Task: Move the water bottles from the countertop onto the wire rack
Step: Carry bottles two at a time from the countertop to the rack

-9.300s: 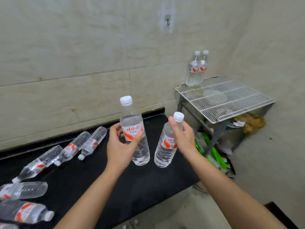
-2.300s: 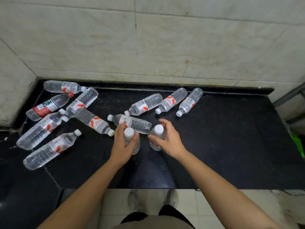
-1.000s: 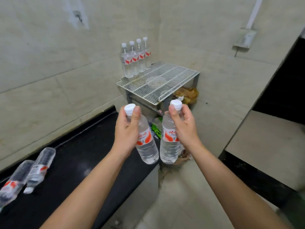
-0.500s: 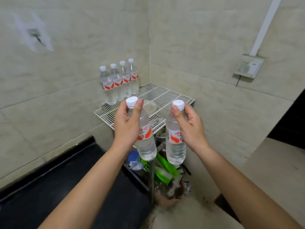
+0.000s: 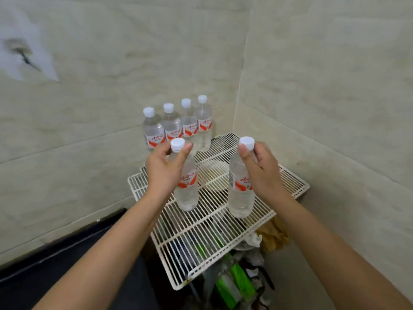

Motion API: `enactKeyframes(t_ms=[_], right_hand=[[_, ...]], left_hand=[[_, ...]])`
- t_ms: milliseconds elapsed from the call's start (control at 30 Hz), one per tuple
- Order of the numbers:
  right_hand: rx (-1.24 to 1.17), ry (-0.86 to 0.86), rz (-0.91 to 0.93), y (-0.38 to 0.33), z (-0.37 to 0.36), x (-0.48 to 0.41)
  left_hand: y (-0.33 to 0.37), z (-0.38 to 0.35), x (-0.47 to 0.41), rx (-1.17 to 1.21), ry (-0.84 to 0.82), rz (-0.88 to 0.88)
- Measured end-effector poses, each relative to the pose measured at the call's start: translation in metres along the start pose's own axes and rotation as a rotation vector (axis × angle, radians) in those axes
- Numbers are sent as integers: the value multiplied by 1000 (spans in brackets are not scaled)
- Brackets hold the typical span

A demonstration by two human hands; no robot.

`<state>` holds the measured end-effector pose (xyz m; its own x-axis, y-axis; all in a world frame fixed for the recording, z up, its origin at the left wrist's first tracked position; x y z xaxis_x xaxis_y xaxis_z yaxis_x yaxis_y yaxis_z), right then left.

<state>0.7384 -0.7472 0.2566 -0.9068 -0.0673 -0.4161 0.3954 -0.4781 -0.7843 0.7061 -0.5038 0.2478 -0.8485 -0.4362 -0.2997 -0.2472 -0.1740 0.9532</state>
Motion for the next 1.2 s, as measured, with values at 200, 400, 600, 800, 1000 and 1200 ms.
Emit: enactKeyframes(t_ms=[200, 400, 600, 800, 1000, 1200], right_hand=[[-137, -115, 73, 27, -51, -85], [-256, -278, 91, 42, -105, -150], [-298, -386, 149, 39, -150, -179], [-235, -364, 79, 68, -163, -164], [-138, -601, -20, 131, -174, -119], [-61, -725, -26, 148, -193, -110]], left_hand=[[-14, -6, -53, -27, 146, 60], [-15, -23, -101, -66, 240, 30], [-31, -28, -125, -114, 307, 28], [-56, -33, -106, -239, 231, -10], [-130, -34, -57, -418, 80, 236], [-170, -36, -60, -428, 11, 376]])
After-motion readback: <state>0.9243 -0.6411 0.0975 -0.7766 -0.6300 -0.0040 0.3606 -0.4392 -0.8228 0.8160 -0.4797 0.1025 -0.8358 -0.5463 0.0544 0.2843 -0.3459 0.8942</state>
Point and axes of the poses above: each hand's wrist, its own x-axis away from the middle knuckle, its own z-axis out of the back of the hand, y = z × x, the point moved 7 cm from there along -x, towards the middle knuckle, and after that the axes turned 5 degrees about x, right-handed, at the moved point
